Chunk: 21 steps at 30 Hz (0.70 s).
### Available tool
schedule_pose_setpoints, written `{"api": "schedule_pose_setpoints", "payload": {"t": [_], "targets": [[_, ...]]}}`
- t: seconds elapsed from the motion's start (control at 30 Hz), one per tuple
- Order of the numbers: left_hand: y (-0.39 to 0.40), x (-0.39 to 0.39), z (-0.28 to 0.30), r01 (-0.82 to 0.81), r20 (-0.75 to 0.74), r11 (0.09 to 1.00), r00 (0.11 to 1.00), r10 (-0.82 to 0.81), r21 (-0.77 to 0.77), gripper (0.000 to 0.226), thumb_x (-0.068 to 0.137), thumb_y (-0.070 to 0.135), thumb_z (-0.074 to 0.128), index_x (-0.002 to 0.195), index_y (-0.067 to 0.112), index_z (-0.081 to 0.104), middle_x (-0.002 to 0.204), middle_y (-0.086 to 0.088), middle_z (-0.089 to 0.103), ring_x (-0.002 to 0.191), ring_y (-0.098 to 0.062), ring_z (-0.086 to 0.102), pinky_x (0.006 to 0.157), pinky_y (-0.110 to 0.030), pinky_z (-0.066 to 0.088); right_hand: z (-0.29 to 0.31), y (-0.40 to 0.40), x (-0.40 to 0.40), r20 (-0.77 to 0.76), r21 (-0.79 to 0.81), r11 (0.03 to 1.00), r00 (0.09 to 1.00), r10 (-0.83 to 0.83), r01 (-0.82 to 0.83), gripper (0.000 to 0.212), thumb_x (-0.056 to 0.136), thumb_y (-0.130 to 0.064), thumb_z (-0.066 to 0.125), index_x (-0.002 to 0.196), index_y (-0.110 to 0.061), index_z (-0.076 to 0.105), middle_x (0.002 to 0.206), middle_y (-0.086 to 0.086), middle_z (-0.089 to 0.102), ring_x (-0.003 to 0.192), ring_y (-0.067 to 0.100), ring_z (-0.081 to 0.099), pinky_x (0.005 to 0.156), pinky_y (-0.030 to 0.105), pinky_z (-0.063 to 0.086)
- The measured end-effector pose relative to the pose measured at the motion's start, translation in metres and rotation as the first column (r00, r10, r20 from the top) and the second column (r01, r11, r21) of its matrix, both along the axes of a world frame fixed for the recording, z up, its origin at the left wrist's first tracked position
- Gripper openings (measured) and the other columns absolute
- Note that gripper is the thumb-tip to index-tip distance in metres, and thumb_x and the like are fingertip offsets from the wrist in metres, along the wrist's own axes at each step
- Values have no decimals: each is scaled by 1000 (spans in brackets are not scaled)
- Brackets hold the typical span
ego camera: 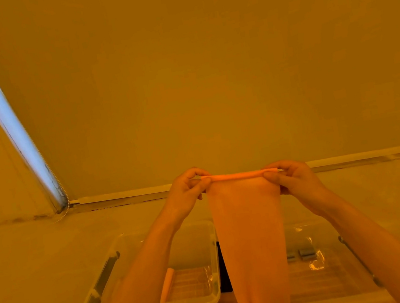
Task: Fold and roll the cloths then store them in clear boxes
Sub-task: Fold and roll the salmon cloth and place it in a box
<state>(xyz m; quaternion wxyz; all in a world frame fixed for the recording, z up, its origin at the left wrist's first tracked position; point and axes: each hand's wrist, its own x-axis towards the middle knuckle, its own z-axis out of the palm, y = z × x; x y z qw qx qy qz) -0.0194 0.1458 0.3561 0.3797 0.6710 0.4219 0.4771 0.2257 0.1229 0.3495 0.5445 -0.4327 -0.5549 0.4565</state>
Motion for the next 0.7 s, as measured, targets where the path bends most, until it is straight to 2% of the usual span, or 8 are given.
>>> {"api": "schedule_pose_setpoints", "payload": {"t": [0.13,0.3,0.4,0.47,0.57,0.63,0.7], "targets": [[-1,-1,-2,26,10,1000,1000,-26,8,11,92,11,56,89,21,60,51,11,57,52,0,48,50,-12,36,0,-1,2,-9,2,1000,1000,29,-29,14,88,-9,59,96,-15,68,76,5,67,70,15,61,59,22,53],[-2,1,-2,86,198,996,977,-77,-37,31,89,3,57,83,28,75,72,8,69,65,-5,58,59,-17,45,1,-1,0,-126,-22,997,989,77,-80,20,89,-2,53,99,-12,68,79,8,64,67,14,57,53,19,48],[-2,0,-1,141,271,987,955,-118,-70,44,85,-9,51,77,25,78,82,2,73,76,-10,64,66,-20,49,2,0,2,-206,-40,996,976,66,-76,24,88,5,47,94,-6,67,80,4,67,72,14,58,57,19,50],[-2,-1,0,162,296,983,946,-130,-86,41,86,-6,50,77,23,78,86,-1,73,81,-15,64,68,-22,50,3,1,3,-195,-28,997,978,71,-78,19,87,-1,52,94,-6,68,82,2,69,76,13,59,61,21,50],[-2,-2,0,106,195,991,977,-89,-77,26,89,12,56,84,25,77,89,1,74,85,-15,63,75,-26,49,1,2,1,-140,-24,999,989,44,-48,12,82,-10,61,89,-11,70,77,0,71,74,11,61,63,24,49],[-2,-3,1,71,127,996,990,-63,-56,18,88,12,61,91,24,74,86,7,73,79,-7,63,71,-21,49,-1,4,-1,-90,-23,1000,996,14,-17,11,82,-7,63,88,-14,71,73,0,71,71,13,61,60,23,50],[-2,-5,1,64,92,997,994,-61,-37,20,84,11,65,97,25,71,79,9,72,72,-1,61,64,-16,46,-2,5,0,-85,-16,1000,996,6,-8,14,83,-5,63,89,-15,70,71,0,70,68,15,62,56,20,50]]}}
